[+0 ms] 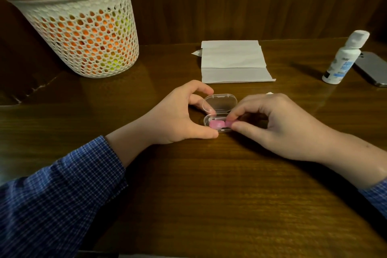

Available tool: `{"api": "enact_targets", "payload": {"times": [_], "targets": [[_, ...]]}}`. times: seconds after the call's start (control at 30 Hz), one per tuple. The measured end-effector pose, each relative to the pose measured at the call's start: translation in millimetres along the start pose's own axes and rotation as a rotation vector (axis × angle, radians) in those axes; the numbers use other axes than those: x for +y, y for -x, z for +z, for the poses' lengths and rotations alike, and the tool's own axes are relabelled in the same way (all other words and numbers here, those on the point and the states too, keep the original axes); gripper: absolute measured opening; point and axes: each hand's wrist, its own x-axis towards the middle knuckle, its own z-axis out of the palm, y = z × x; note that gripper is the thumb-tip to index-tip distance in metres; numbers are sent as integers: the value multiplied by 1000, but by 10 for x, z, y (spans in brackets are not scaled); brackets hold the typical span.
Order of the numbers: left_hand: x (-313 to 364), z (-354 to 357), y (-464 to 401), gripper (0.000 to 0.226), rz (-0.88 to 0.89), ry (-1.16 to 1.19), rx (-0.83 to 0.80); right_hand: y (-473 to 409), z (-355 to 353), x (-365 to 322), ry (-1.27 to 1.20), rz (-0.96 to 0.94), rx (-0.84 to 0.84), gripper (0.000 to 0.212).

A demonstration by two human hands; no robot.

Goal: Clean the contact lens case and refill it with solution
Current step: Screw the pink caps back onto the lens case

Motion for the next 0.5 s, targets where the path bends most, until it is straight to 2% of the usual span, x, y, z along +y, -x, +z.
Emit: {"api": "enact_targets", "payload": {"times": [0.5], "targets": [[-22, -3, -8, 78, 10, 0, 5, 10, 90, -26, 81, 0, 64, 33]]}}
